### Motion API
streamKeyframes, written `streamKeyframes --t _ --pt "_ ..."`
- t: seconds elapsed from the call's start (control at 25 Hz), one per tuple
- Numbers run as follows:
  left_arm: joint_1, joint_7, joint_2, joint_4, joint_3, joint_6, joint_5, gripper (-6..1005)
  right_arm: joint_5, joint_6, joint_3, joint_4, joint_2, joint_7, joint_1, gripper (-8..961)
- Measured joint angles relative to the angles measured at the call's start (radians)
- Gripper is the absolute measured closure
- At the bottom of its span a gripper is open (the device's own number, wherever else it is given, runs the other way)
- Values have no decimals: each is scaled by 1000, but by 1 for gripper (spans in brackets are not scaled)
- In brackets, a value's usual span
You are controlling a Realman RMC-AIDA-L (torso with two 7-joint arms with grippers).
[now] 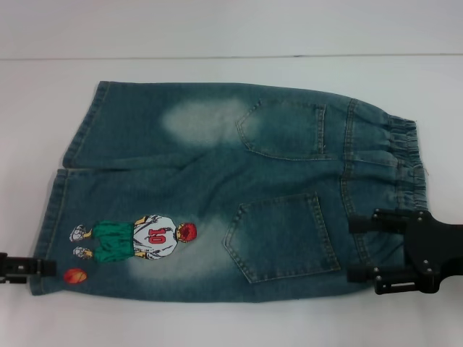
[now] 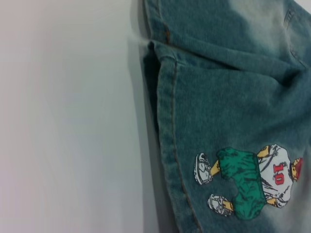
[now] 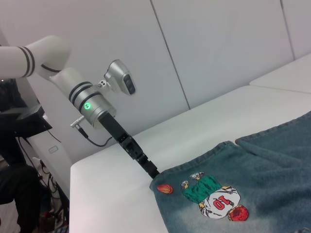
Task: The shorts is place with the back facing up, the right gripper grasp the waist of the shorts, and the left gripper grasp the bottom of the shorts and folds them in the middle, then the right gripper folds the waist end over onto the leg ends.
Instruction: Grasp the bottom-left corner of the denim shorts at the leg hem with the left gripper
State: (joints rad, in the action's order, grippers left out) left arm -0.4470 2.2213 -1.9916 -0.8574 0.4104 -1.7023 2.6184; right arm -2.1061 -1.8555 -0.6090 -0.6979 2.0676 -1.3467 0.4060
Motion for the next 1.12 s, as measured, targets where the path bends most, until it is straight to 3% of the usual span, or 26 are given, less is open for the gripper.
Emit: streamKeyframes --t 0.48,1.12 --pt "-12 0 -6 19 4 -16 0 157 0 0 0 0 0 0 0 106" --pt "-13 -11 -7 20 10 -7 -7 266 0 -1 1 0 0 10 -3 118"
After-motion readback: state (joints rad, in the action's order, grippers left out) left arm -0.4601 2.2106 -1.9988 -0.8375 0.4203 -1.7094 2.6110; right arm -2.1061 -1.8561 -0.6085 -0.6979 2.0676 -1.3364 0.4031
